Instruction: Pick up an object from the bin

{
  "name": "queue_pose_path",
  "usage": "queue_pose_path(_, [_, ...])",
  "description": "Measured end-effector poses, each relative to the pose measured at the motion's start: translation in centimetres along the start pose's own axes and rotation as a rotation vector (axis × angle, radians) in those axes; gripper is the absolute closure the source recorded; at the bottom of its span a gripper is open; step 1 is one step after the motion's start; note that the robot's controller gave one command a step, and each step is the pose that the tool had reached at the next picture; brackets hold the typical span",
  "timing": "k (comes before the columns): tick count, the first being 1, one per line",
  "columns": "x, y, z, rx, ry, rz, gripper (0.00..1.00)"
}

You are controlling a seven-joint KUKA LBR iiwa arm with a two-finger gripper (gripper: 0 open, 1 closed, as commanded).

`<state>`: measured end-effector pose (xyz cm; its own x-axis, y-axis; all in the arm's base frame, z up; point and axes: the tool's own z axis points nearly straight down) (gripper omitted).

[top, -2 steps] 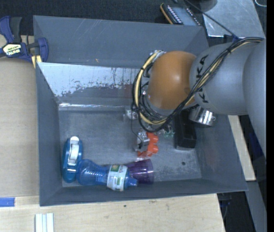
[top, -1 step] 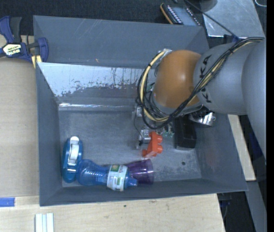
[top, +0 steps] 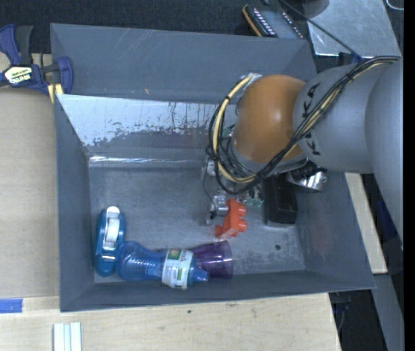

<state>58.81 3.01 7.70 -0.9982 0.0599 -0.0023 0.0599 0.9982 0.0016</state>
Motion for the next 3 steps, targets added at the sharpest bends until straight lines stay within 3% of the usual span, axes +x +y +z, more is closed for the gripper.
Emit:
queue_pose_path(1, [3.3, -0.6, 0.4, 0.000, -0.008, -0.059, 0.00])
queue_pose_path(2, [2.1, -7.5, 0.6, -0.001, -0.005, 0.006, 0.00])
queue_pose_path(3, [1.7, -8.0, 0.5, 0.000, -0.012, -0.094, 1.00])
